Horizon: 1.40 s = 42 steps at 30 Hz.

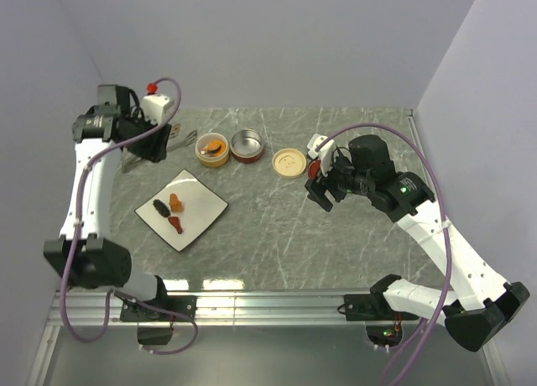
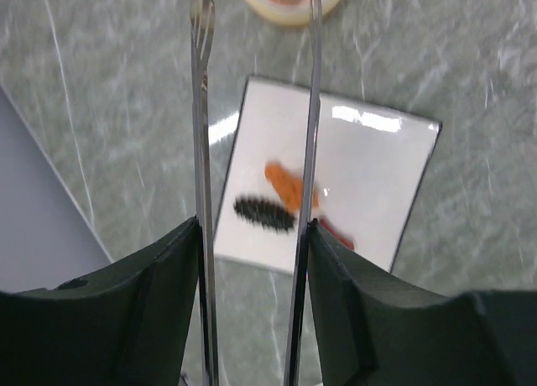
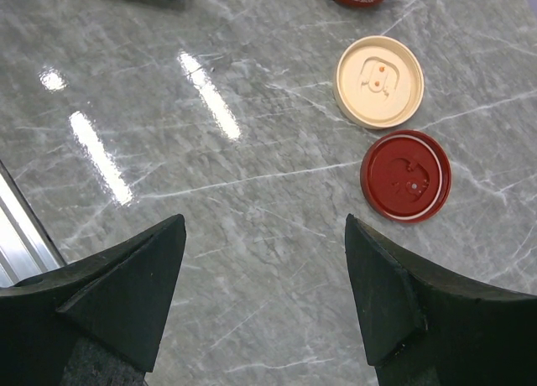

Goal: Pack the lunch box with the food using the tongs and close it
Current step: Pick up the food using the clamp

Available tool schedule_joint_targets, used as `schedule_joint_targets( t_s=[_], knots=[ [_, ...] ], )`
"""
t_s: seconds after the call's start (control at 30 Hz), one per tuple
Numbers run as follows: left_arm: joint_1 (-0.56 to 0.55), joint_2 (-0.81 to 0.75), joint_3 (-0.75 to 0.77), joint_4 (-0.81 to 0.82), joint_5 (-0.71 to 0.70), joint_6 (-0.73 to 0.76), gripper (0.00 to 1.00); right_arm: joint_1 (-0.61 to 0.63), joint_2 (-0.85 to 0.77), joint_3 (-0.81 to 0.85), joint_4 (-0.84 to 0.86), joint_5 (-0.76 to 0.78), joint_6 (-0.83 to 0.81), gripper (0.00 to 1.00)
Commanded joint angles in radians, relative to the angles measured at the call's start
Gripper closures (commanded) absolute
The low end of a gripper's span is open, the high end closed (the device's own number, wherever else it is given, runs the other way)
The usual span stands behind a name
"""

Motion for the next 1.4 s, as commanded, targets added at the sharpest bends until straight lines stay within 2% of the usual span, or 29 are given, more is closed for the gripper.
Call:
schedule_joint_targets(
  t_s=[0.0,0.2,0.4,0.67,1.37],
  knots=[
    [0.037,-0.11,-0.128,-0.061,0.019,0.001,0.43,-0.005,-0.026,0.024,0.002,-0.008,-0.001,0.17],
    [0.048,-0.273,-0.338,-0.084,-0.023,-0.072,0.41,-0.005,-0.038,0.001,0.007,-0.014,0.001,0.17],
    [0.048,-0.353,-0.473,-0.106,-0.09,-0.14,0.39,-0.003,-0.043,-0.011,0.012,-0.019,0.002,0.17],
    [0.048,-0.35,-0.481,-0.132,-0.142,-0.212,0.39,-0.005,-0.044,-0.021,0.019,-0.019,0.006,0.17],
    [0.017,-0.267,-0.522,-0.06,-0.159,-0.231,0.38,-0.005,-0.055,-0.05,0.032,-0.013,0.004,0.17]
  ],
)
